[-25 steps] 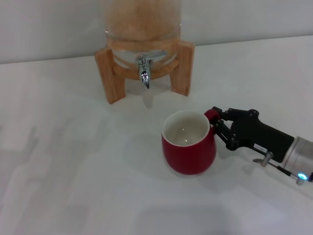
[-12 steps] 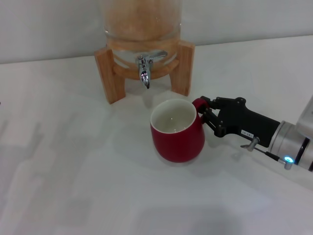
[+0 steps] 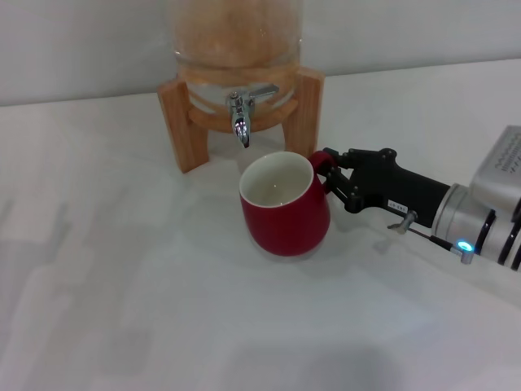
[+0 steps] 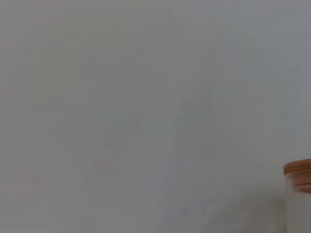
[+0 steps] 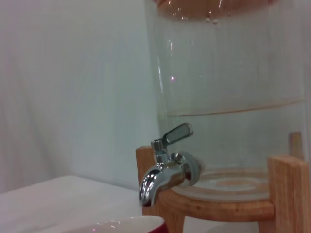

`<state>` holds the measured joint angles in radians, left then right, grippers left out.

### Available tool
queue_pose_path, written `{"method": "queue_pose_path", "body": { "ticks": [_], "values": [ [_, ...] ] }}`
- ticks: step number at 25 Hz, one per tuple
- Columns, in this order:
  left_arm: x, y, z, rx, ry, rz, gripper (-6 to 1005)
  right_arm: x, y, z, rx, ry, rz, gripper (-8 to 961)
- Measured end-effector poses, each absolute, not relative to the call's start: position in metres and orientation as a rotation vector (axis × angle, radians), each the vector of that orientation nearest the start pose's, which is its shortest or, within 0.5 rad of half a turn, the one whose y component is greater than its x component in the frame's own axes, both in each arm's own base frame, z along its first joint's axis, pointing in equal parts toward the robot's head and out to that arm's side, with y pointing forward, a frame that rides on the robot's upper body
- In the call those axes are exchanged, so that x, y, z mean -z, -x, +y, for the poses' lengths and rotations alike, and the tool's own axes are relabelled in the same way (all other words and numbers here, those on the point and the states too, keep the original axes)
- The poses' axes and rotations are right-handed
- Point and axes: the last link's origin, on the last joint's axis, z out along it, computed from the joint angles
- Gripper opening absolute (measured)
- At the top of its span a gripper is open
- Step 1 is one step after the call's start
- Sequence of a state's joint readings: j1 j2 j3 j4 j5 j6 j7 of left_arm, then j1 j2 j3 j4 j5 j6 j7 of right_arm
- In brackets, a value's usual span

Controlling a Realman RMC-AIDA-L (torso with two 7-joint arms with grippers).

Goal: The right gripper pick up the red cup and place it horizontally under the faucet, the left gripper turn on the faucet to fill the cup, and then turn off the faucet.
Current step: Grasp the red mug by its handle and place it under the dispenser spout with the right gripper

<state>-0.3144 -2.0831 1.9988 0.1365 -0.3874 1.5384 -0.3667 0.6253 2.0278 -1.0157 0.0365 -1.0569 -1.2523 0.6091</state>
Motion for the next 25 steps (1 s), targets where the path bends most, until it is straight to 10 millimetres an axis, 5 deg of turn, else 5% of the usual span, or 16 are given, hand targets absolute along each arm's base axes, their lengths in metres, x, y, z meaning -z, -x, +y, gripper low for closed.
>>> {"method": "queue_pose_path", "body": {
  "ticks": [25],
  "values": [
    [-0.001,0.311,0.279,1.061,1.617,-0.433,876,0.057,-0.271,0.365,-0.736,2.267,0.530,144]
  ]
}}
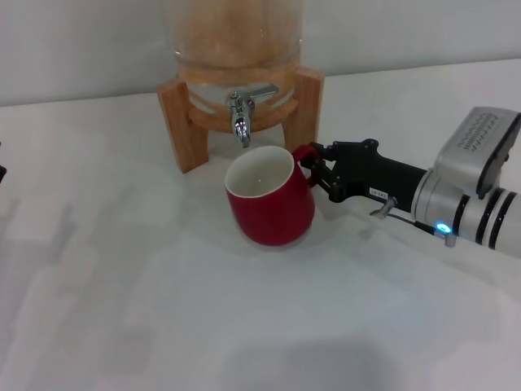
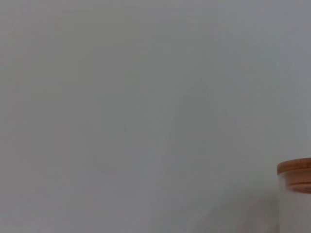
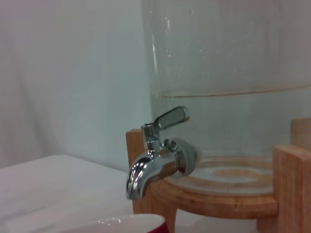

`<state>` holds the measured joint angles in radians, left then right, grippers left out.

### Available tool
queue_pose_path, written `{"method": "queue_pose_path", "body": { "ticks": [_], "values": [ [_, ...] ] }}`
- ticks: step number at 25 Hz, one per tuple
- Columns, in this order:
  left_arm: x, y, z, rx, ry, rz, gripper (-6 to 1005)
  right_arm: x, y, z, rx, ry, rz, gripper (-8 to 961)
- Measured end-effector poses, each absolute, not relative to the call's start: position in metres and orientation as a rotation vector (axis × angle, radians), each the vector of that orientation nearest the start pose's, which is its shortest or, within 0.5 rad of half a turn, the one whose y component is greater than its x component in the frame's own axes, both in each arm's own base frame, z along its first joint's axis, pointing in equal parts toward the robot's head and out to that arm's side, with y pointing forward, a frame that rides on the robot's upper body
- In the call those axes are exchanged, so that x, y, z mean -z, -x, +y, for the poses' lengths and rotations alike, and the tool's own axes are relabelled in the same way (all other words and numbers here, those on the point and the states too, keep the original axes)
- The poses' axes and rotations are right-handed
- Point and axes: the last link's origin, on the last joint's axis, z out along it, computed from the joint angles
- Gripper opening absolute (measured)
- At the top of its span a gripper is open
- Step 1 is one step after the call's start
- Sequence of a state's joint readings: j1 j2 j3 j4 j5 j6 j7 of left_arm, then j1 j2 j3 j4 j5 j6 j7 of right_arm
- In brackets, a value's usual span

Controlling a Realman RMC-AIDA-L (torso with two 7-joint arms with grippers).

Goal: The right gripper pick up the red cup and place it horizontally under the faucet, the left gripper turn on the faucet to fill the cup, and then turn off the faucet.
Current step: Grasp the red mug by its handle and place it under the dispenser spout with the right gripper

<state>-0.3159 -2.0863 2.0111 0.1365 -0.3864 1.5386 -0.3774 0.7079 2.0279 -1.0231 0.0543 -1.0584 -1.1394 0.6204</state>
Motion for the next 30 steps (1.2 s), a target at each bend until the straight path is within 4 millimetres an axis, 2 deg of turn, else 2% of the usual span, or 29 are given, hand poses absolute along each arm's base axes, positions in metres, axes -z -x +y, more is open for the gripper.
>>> {"method": "queue_pose_path", "body": {
  "ticks": [21,30],
  "values": [
    [0.000,0.308,0.282,1.075,1.631,-0.436,876,0.060,-0.261,0.380,-0.711,2.271,0.546,143],
    [0.001,0.310,0.279,1.069,1.629,-0.443,876,0.061,-0.265,0.382,-0.674,2.261,0.568,143]
  ]
}}
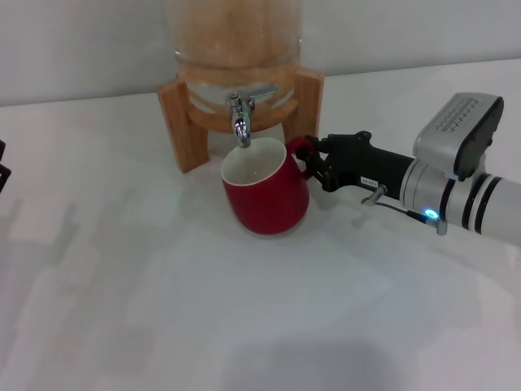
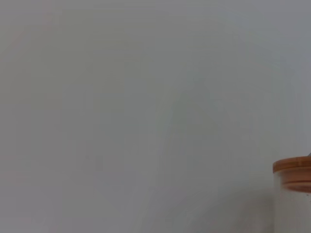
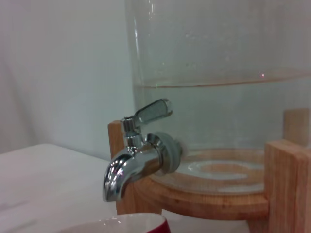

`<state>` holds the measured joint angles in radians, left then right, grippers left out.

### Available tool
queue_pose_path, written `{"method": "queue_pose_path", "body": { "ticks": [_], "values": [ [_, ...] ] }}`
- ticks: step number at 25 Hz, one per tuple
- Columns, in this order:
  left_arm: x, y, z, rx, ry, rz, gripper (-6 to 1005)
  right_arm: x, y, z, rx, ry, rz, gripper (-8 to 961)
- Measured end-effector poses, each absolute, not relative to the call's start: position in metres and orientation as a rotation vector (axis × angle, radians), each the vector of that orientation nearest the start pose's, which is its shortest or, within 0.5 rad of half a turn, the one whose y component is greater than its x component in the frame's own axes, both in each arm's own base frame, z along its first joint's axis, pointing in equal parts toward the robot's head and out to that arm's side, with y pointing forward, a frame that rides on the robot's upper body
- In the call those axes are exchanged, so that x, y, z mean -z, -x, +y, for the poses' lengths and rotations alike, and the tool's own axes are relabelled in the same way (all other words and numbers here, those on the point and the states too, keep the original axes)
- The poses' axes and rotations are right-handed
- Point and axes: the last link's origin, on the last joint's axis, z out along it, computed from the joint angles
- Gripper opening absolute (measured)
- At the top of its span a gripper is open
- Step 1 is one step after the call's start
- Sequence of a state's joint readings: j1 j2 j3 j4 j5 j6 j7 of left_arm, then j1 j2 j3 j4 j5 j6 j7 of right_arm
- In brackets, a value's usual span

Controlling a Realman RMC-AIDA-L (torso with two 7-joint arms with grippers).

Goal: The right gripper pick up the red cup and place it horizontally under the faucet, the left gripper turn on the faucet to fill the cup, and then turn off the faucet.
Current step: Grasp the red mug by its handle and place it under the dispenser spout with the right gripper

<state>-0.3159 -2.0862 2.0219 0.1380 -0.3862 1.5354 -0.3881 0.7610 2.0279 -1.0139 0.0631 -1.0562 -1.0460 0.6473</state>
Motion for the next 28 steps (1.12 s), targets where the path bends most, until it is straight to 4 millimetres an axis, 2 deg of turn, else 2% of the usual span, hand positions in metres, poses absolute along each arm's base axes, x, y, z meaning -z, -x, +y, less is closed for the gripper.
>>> {"method": "queue_pose_path", "body": {
  "ticks": [17,28],
  "values": [
    [0.0029,0.3088,0.2785,1.071,1.646,-0.443,876,0.0627,-0.2709,0.3827,-0.623,2.257,0.593,135],
    [0.0029,0.3089,0.2785,1.071,1.645,-0.443,876,0.0658,-0.2668,0.3784,-0.640,2.297,0.564,132]
  ]
}}
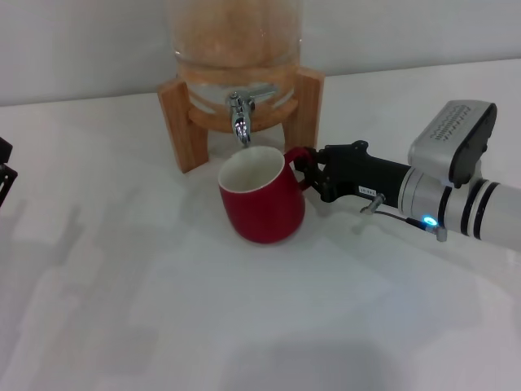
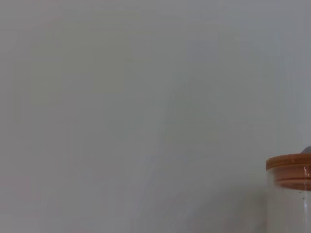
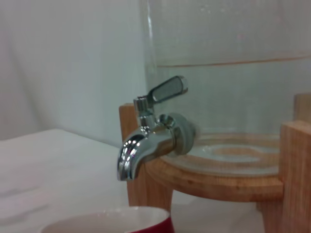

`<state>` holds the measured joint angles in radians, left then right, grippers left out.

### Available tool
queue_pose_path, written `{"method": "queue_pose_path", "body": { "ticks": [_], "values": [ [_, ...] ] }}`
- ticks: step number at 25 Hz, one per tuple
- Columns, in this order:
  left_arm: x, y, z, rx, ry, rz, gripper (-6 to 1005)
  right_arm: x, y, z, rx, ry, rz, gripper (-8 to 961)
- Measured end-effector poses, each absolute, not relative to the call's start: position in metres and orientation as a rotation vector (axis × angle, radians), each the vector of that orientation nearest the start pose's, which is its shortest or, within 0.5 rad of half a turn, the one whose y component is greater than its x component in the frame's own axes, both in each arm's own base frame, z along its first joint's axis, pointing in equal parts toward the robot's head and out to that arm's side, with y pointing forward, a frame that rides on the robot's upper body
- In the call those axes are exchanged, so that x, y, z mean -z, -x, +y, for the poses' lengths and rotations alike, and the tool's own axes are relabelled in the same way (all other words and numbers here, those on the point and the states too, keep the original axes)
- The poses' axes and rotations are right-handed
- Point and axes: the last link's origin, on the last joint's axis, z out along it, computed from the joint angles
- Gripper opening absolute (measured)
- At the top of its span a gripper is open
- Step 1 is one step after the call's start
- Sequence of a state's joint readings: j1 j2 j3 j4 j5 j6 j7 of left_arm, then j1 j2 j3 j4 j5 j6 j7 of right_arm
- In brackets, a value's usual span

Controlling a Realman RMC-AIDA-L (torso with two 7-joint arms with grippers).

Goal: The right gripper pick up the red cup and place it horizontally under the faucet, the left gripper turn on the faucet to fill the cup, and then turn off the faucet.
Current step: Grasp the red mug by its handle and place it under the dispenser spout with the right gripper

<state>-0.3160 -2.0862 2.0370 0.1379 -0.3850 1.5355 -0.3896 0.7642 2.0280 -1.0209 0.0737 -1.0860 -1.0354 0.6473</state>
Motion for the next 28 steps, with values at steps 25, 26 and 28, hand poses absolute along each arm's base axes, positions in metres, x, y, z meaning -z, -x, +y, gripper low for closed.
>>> {"method": "queue_pose_path", "body": {
  "ticks": [25,26,28],
  "values": [
    [0.0042,0.3079,0.2775,1.075,1.655,-0.441,875,0.0630,-0.2665,0.3827,-0.646,2.265,0.579,131],
    [0.0042,0.3079,0.2775,1.075,1.655,-0.441,875,0.0624,-0.2664,0.3833,-0.649,2.259,0.581,131],
    [0.0043,0.3079,0.2775,1.075,1.655,-0.441,875,0.0615,-0.2669,0.3845,-0.649,2.246,0.587,131]
  ]
}}
